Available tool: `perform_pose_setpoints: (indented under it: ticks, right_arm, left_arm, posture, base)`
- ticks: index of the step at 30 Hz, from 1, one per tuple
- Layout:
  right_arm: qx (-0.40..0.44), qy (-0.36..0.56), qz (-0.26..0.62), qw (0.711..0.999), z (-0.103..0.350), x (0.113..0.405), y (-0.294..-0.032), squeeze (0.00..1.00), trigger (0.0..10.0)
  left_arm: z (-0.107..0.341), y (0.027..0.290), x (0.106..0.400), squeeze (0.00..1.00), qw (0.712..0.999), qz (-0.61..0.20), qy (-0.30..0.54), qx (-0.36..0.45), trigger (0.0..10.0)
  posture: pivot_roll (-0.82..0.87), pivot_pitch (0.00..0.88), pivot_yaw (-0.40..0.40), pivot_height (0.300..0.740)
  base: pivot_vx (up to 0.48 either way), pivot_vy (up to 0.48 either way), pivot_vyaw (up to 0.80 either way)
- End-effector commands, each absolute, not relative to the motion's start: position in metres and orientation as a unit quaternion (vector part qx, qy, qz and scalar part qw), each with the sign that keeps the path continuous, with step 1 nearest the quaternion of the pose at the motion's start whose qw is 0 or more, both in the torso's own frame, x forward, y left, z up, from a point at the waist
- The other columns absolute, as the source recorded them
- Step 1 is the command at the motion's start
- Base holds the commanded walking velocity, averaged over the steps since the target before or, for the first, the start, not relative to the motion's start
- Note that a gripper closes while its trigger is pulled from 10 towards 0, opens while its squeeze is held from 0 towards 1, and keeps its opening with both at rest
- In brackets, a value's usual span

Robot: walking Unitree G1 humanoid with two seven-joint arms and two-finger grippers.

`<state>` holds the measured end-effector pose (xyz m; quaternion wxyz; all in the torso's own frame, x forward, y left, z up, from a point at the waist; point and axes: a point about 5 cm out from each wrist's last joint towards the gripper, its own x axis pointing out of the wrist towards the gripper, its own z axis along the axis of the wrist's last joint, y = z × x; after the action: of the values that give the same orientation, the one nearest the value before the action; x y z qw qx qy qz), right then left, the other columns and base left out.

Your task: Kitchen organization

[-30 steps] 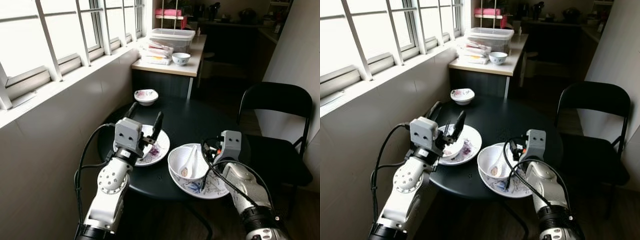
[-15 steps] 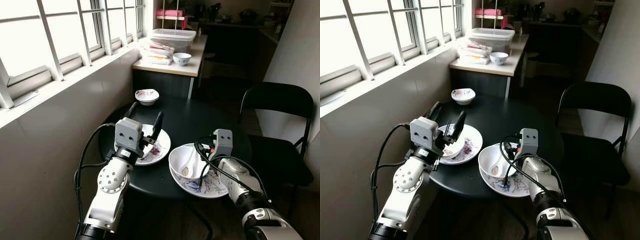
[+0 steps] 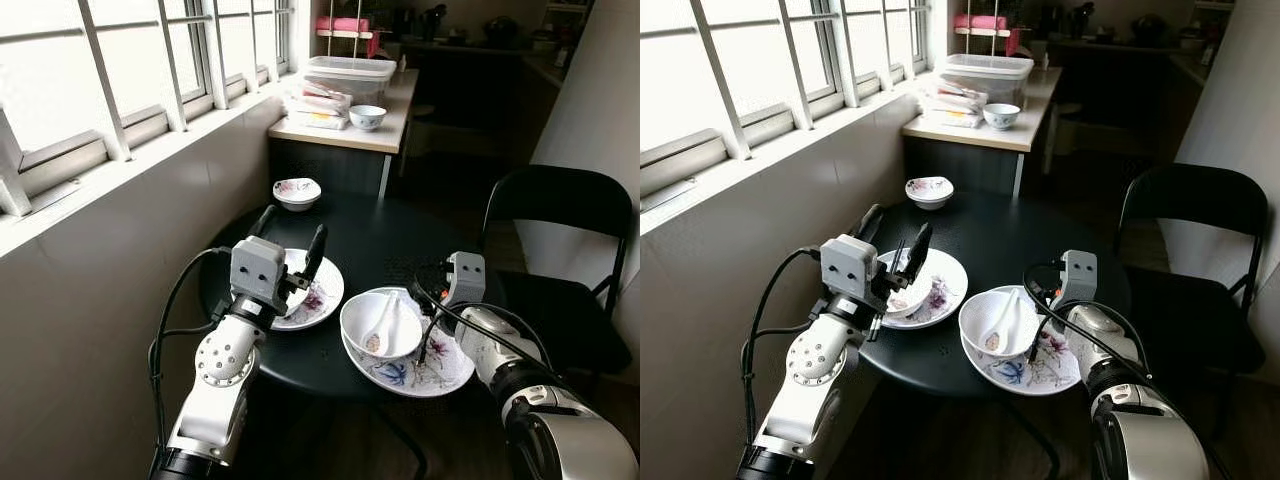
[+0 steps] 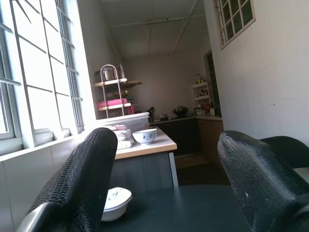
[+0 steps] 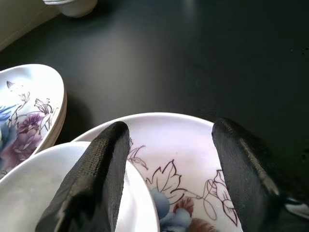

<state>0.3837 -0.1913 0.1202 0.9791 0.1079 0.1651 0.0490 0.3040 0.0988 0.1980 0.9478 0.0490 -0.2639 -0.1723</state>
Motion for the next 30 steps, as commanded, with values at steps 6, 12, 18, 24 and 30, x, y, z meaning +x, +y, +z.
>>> perform_pose_setpoints:
  ticks: [6, 12, 18, 24, 30]
  right_arm:
    - [0.116, 0.167, 0.057, 0.977, 0.125, 0.387, -0.191, 0.00, 10.0]
    - [0.127, 0.161, 0.105, 0.973, 0.127, 0.389, -0.171, 0.00, 10.0]
    - [0.096, 0.165, 0.175, 0.966, 0.122, 0.386, -0.146, 0.00, 10.0]
    - [0.080, 0.200, 0.151, 0.965, 0.109, 0.382, -0.156, 0.00, 10.0]
    - [0.078, 0.207, 0.117, 0.968, 0.107, 0.381, -0.167, 0.00, 10.0]
  left_arm:
    - [0.198, 0.097, 0.304, 0.00, 0.948, -0.176, -0.259, 0.056, 10.0]
    - [0.197, 0.098, 0.304, 0.00, 0.949, -0.173, -0.259, 0.057, 10.0]
    - [0.195, 0.096, 0.304, 0.00, 0.949, -0.176, -0.256, 0.058, 10.0]
    - [0.195, 0.096, 0.305, 0.00, 0.949, -0.177, -0.255, 0.060, 10.0]
    - [0.195, 0.098, 0.304, 0.00, 0.949, -0.173, -0.255, 0.061, 10.0]
  posture:
    - [0.04, 0.000, -0.046, 0.740]
    - [0.04, 0.000, -0.048, 0.740]
    - [0.05, 0.000, -0.045, 0.740]
    - [0.05, 0.000, -0.047, 0.740]
    - [0.06, 0.000, -0.053, 0.740]
  base:
    - [0.000, 0.000, 0.00]
    - [0.000, 0.000, 0.00]
    - [0.000, 0.000, 0.00]
    - [0.000, 0.000, 0.00]
    - [0.000, 0.000, 0.00]
